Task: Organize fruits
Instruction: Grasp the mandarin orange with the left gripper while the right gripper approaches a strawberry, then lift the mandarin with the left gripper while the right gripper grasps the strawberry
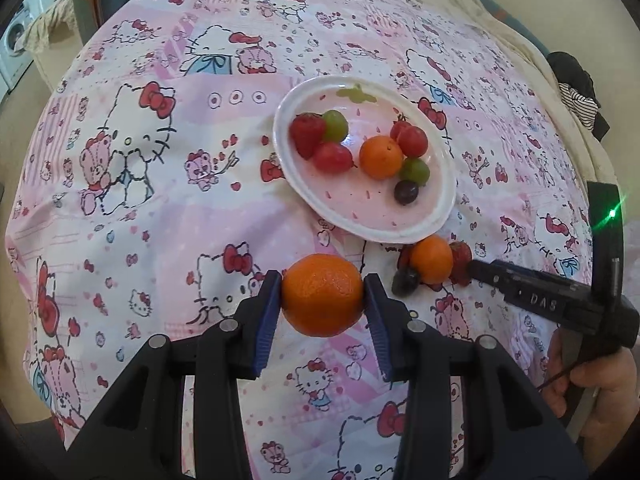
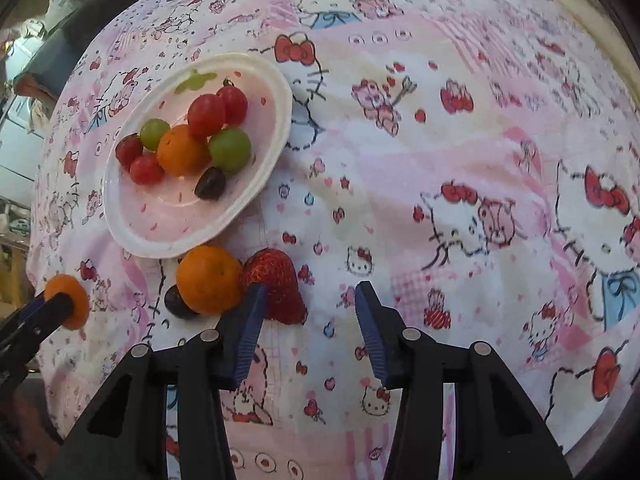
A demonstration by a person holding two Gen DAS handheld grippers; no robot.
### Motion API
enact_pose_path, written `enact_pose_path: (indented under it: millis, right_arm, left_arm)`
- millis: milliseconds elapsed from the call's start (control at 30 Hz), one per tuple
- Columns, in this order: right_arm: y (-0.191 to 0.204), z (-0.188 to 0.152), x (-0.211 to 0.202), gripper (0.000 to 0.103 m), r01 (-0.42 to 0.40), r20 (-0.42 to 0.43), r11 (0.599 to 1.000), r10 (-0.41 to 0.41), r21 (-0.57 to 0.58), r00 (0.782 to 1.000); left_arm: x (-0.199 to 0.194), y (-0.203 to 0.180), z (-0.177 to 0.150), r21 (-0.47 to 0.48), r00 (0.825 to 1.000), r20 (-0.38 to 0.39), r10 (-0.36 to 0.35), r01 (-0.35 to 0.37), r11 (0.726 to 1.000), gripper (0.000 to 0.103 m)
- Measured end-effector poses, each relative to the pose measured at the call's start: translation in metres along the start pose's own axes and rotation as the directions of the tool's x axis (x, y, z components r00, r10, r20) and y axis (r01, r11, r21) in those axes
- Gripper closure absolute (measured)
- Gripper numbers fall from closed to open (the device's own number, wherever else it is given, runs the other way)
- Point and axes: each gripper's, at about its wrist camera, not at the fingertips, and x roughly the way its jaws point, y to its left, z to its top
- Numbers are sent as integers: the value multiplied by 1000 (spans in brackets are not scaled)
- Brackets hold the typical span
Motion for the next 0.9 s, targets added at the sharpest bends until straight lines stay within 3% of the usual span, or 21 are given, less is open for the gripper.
enact_pose_path:
  millis: [300, 433, 533, 900]
  right_arm:
    - [22, 1, 16, 52, 52, -19, 990, -55, -134, 998]
    - [38, 3, 27, 53, 134, 9, 962, -136, -236, 991]
    - [37, 3, 22, 72, 82, 9, 970, -82, -230, 997]
    - [11, 2, -21, 72, -79, 76, 993, 86, -83, 993]
  left_arm:
    - [7, -1, 7, 0, 1000, -1, 17, -17, 1000, 66]
    - [11, 1, 9, 1, 999, 2, 37, -37, 999, 66]
    - [11, 4, 10, -5, 999, 6, 47, -46, 999, 66]
    - [-2, 14, 11, -5, 993, 69, 94, -94, 996, 66]
